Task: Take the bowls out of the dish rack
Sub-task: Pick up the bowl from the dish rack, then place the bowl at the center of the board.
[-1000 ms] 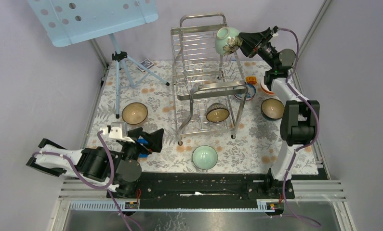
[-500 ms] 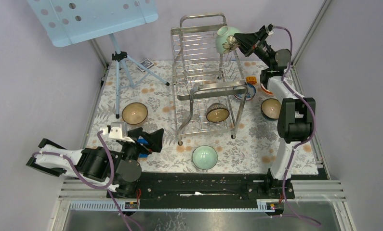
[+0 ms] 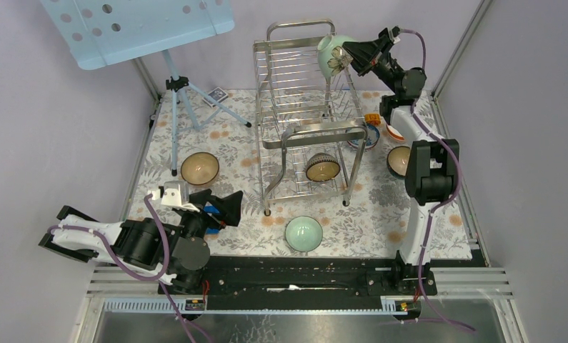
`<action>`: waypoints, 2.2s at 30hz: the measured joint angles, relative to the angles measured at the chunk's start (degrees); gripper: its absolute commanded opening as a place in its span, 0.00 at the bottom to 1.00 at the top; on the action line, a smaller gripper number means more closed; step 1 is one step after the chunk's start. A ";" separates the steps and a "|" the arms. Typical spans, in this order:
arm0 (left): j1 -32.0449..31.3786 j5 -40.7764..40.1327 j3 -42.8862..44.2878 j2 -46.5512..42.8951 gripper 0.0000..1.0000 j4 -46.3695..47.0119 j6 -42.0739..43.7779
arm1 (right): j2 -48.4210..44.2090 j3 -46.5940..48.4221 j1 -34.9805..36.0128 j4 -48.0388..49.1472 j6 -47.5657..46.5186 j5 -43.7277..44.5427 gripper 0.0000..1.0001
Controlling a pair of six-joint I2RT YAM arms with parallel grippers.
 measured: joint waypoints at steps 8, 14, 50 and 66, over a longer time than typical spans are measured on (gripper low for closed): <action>0.00 -0.13 0.00 -0.04 0.99 0.00 0.00 | 2.32 9.35 1.01 0.31 1.40 0.15 0.00; 0.00 -0.35 0.00 -0.44 0.99 0.00 0.07 | 2.32 15.23 2.82 -0.17 0.96 0.02 0.00; 0.00 -2.01 6.73 -1.01 0.99 0.00 9.51 | -37.57 30.75 69.72 -127.60 -108.67 42.86 0.00; 0.00 1.33 11.63 -2.14 0.99 0.55 12.92 | -34.42 15.17 89.07 -127.45 -115.82 64.63 0.00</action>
